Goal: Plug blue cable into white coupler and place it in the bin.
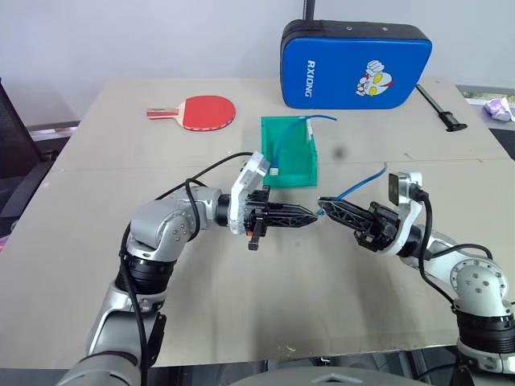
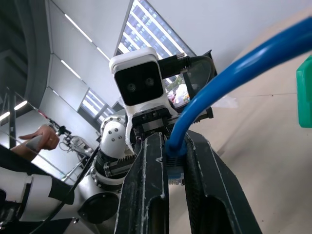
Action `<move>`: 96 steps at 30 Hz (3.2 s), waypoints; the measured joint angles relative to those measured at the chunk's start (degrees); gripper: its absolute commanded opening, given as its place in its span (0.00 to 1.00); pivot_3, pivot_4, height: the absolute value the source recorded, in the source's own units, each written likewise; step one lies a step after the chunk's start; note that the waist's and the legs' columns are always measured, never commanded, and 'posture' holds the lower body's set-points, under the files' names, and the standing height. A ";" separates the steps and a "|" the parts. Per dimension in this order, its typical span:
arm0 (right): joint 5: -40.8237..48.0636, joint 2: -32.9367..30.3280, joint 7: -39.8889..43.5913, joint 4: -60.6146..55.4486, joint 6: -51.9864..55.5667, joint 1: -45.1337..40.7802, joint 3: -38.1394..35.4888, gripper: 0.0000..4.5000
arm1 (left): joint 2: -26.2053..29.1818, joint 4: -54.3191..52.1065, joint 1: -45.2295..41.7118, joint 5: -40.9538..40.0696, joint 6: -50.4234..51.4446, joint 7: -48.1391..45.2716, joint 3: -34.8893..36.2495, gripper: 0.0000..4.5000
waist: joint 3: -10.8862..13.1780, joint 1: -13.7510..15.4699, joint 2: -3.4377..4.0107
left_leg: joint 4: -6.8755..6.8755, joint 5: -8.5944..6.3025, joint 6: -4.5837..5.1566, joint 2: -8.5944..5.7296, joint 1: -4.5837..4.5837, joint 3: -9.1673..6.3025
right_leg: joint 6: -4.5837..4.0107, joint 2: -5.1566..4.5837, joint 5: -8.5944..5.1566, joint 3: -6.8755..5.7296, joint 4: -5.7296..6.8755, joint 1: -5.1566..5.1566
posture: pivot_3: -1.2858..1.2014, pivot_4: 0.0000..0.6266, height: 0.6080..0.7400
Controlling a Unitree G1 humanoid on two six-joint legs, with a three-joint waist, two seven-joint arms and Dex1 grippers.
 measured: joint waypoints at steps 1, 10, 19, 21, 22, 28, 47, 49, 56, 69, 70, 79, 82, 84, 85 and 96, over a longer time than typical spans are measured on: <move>0.14 -0.05 -0.07 0.39 0.20 -0.34 0.06 0.00 | -0.14 0.08 0.01 0.31 -1.12 0.53 0.13 0.30 | 0.00 -0.02 0.00 | 0.00 0.00 0.00 -0.01 0.01 0.00 | 0.00 0.00 0.00 0.01 0.00 0.00 | 0.52 0.24 0.91; -1.95 -0.83 0.80 1.05 -0.04 -1.33 1.36 0.00 | 3.63 -11.10 2.80 -3.54 0.71 8.90 7.12 0.97 | 0.00 -0.41 0.00 | -0.06 0.00 0.00 0.11 -0.01 0.01 | 0.01 -0.04 0.00 0.05 -0.07 -0.01 | 0.52 0.24 0.91; -20.41 -1.83 2.08 6.97 -12.36 -5.39 4.62 0.00 | -2.60 -31.08 28.69 -0.62 -5.69 33.69 20.19 0.97 | -0.01 -1.31 0.01 | -0.11 0.00 0.00 0.05 0.06 0.19 | 0.01 -0.11 0.01 0.21 -0.17 0.02 | 0.52 0.24 0.91; -24.52 -2.04 3.29 9.43 -15.51 -7.46 5.15 0.00 | -9.27 -33.22 37.17 10.43 -13.49 42.79 17.36 0.97 | 0.00 -1.27 -0.01 | -0.10 0.00 -0.01 0.03 0.04 0.22 | 0.00 -0.13 0.02 0.27 -0.23 0.02 | 0.52 0.24 0.91; -25.61 -2.19 3.90 10.04 -16.43 -8.24 5.19 0.00 | -10.75 -33.64 39.78 14.95 -16.35 45.85 15.86 0.97 | -0.01 -1.17 -0.05 | -0.11 0.00 -0.01 0.04 0.03 0.20 | -0.01 -0.13 0.02 0.24 -0.23 0.01 | 0.52 0.24 0.91; -29.59 -2.43 8.79 10.65 -19.08 -11.03 7.24 0.00 | -17.31 -32.19 56.77 41.17 -35.97 62.83 10.76 0.97 | -0.07 -0.03 0.00 | -0.25 -0.02 0.01 0.10 0.05 0.19 | -0.26 -0.25 -0.12 0.24 -0.32 0.00 | 0.52 0.24 0.91; -30.60 -1.27 10.09 4.86 -18.95 -10.13 8.68 0.00 | -22.30 -10.93 46.91 40.63 -42.68 64.99 12.96 0.97 | -0.07 0.04 -0.01 | -0.25 -0.04 0.06 0.08 -0.02 0.08 | -0.05 -0.28 0.01 -0.11 -0.36 0.00 | 0.52 0.24 0.91; -30.73 -1.19 9.76 4.83 -18.94 -9.86 8.68 0.00 | -22.01 -10.50 46.47 39.96 -42.09 64.46 13.30 0.97 | -0.07 0.05 -0.01 | -0.25 -0.04 0.06 0.07 -0.03 0.09 | -0.04 -0.29 0.01 -0.10 -0.37 0.00 | 0.52 0.24 0.91; -31.20 -0.76 8.50 4.57 -18.95 -9.75 8.68 0.00 | -22.05 -10.49 46.53 37.02 -40.72 62.48 14.47 0.25 | -0.08 0.04 0.01 | -0.25 -0.04 0.06 0.08 0.00 0.09 | -0.20 -0.30 -0.08 -0.10 -0.36 0.00 | 0.52 0.24 0.91; -49.83 8.27 6.23 11.64 -35.71 -15.84 20.26 0.00 | -17.39 -7.70 35.00 39.71 -43.54 55.57 7.02 0.07 | -0.08 0.06 0.02 | -0.16 0.02 0.01 0.02 0.05 0.05 | -0.42 -0.07 0.07 -0.12 -0.22 0.01 | 0.52 0.24 0.91; -51.58 10.55 5.87 12.66 -38.55 -17.16 21.51 0.00 | -17.58 -8.32 32.90 40.30 -43.93 55.19 5.05 0.07 | -0.10 0.01 -0.01 | -0.15 0.03 -0.01 0.03 0.05 0.06 | -0.24 -0.07 0.18 -0.10 -0.21 0.01 | 0.52 0.24 0.91; -60.88 15.52 2.54 21.69 -50.52 -20.49 23.06 0.00 | -17.14 -8.80 27.77 44.47 -44.20 54.28 -0.36 0.07 | -0.12 -0.03 -0.03 | -0.34 0.05 -0.09 0.10 -0.09 0.09 | -0.21 -0.13 0.17 -0.12 -0.42 -0.12 | 0.52 0.24 0.91; -61.09 15.64 2.65 21.74 -51.21 -20.50 23.06 0.00 | -17.07 -8.79 27.75 45.22 -44.14 54.30 -0.47 0.07 | -0.12 -0.04 -0.03 | -0.35 0.03 -0.05 0.12 -0.08 0.08 | -0.21 -0.15 0.18 -0.13 -0.41 -0.11 | 0.52 0.24 0.91; -61.20 15.63 2.87 21.74 -51.21 -20.44 23.07 0.00 | -16.94 -8.57 27.76 45.45 -44.14 54.30 -0.47 0.07 | -0.12 -0.04 -0.02 | -0.35 0.02 -0.05 0.12 -0.06 0.08 | -0.22 -0.15 0.18 -0.13 -0.38 -0.11 | 0.52 0.24 0.91; -61.20 15.63 2.97 21.73 -51.21 -20.41 23.07 0.00 | -16.86 -8.39 27.76 45.50 -44.13 54.30 -0.46 0.07 | -0.12 -0.05 -0.03 | -0.35 0.02 -0.04 0.12 -0.05 0.08 | -0.22 -0.15 0.18 -0.13 -0.36 -0.11 | 0.52 0.24 0.91; -62.96 15.33 4.05 21.74 -47.44 -20.13 25.89 0.00 | -16.34 -7.23 27.45 46.57 -43.29 54.33 -0.79 0.07 | -0.12 -0.05 -0.02 | -0.35 0.02 -0.04 0.11 -0.04 0.07 | -0.22 -0.15 0.18 -0.13 -0.32 -0.11 | 0.52 0.24 0.91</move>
